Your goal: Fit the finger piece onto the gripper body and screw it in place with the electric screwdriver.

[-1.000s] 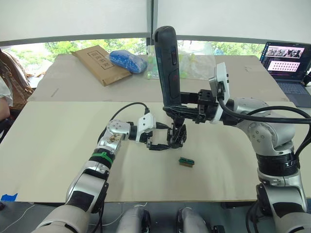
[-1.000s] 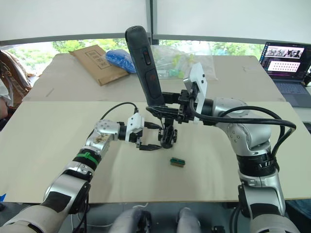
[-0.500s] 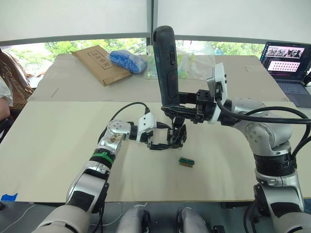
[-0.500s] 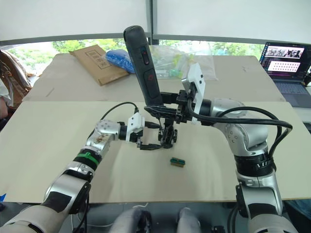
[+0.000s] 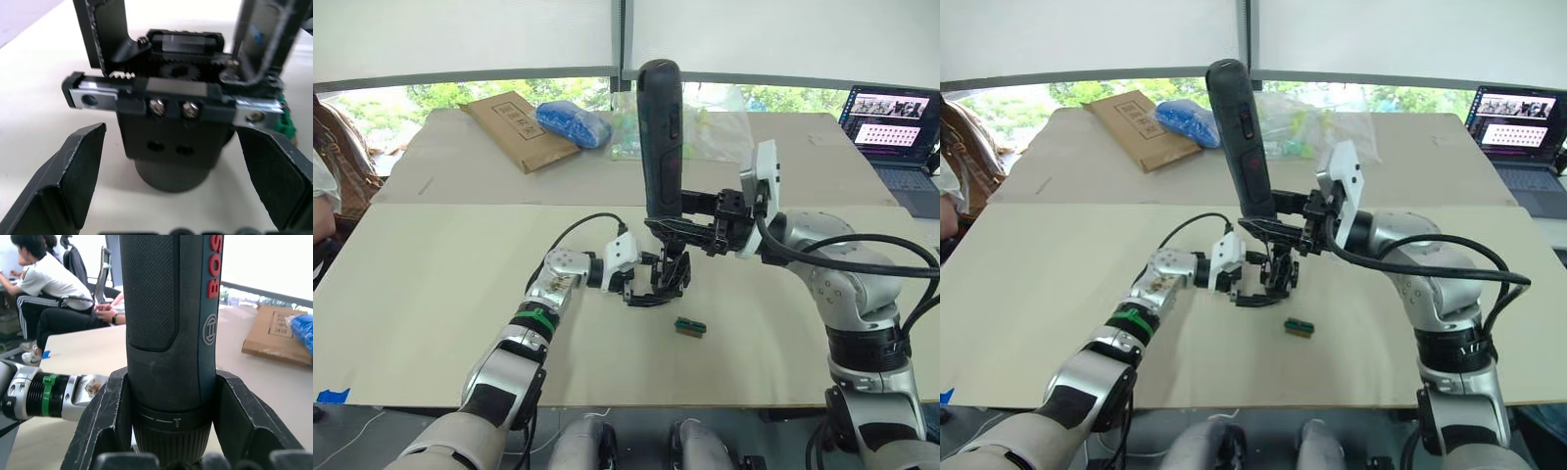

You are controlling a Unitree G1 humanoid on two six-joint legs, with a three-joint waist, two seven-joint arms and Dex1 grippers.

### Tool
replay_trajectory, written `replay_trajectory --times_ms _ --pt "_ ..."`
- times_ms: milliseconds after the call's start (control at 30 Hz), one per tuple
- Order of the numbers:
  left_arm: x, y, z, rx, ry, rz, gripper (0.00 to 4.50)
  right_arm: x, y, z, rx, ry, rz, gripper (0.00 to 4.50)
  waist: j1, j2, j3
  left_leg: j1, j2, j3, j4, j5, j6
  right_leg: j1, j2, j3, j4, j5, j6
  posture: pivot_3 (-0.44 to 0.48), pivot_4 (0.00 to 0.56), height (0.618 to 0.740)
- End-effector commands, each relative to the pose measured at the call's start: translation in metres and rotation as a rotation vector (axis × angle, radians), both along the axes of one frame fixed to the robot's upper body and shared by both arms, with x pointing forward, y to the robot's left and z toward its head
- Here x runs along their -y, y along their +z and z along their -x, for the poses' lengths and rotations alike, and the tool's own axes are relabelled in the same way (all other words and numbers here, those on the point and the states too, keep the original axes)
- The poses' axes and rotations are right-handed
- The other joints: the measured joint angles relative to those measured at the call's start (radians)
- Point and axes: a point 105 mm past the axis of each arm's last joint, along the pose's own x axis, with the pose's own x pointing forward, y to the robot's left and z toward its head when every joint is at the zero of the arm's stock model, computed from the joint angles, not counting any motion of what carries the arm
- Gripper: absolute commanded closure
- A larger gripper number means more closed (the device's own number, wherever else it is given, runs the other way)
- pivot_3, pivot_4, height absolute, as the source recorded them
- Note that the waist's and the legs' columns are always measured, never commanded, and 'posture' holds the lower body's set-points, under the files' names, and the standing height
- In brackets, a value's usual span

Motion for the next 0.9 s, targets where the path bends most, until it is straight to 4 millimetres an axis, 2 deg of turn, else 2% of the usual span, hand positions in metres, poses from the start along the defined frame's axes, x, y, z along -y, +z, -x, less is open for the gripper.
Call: replay_trajectory --times_ms 33,67,100,167,367,533,733,900 --pt "0.006 0.005 -0.003 0.030 -0.002 0.002 0.87 0.004 0.014 0.007 0.092 -0.013 -0.049 2.61 0.000 0.000 0.000 0.000 0.000 0.000 0.000 0.000 0.000 0.000 0.000 0.000 0.000 0.000 0.000 0.000 0.150 0.732" --pt "0.006 0.004 -0.003 0.025 -0.003 0.003 1.24 0.005 0.013 0.008 0.097 -0.014 -0.054 2.61 0.000 0.000 0.000 0.000 0.000 0.000 0.000 0.000 0.000 0.000 0.000 0.000 0.000 0.000 0.000 0.000 0.150 0.732" --pt "0.005 0.003 -0.003 0.023 -0.005 0.000 1.80 0.006 0.011 0.008 0.099 -0.015 -0.055 2.61 0.000 0.000 0.000 0.000 0.000 0.000 0.000 0.000 0.000 0.000 0.000 0.000 0.000 0.000 0.000 0.000 0.150 0.732" --pt "0.005 0.002 -0.003 0.016 -0.009 -0.006 2.13 0.008 0.005 0.009 0.098 -0.011 -0.057 2.61 -0.001 0.000 0.000 0.000 0.000 0.000 0.001 0.000 0.000 0.000 0.000 0.000 -0.001 0.000 0.000 0.000 0.150 0.732" --pt "0.003 0.000 -0.005 0.009 -0.009 -0.016 2.18 0.009 -0.016 0.004 0.009 0.018 -0.077 2.61 -0.002 -0.001 0.000 0.001 0.000 0.000 0.001 0.000 0.000 0.000 0.000 0.000 -0.001 0.000 0.000 0.000 0.150 0.732" --pt "0.000 0.000 -0.006 0.012 -0.004 -0.023 2.18 0.008 -0.041 -0.002 -0.043 0.015 0.005 2.61 -0.003 -0.003 -0.002 0.002 0.000 0.000 0.001 0.000 0.000 0.001 0.000 0.000 -0.001 0.000 0.000 0.000 0.150 0.732" --pt "-0.003 0.001 -0.008 0.015 0.010 -0.025 2.18 0.010 -0.057 -0.012 -0.053 -0.017 0.053 2.61 -0.007 -0.007 -0.006 0.004 0.001 0.000 0.001 0.000 0.000 0.002 0.000 0.001 -0.002 0.000 0.000 0.000 0.150 0.732" --pt "-0.005 -0.001 -0.008 0.015 0.014 -0.024 2.18 0.008 -0.073 -0.016 -0.138 -0.014 0.082 2.61 -0.009 -0.008 -0.007 0.005 0.001 0.000 0.001 0.000 0.000 0.003 0.000 0.001 -0.001 0.000 -0.001 0.000 0.150 0.732"
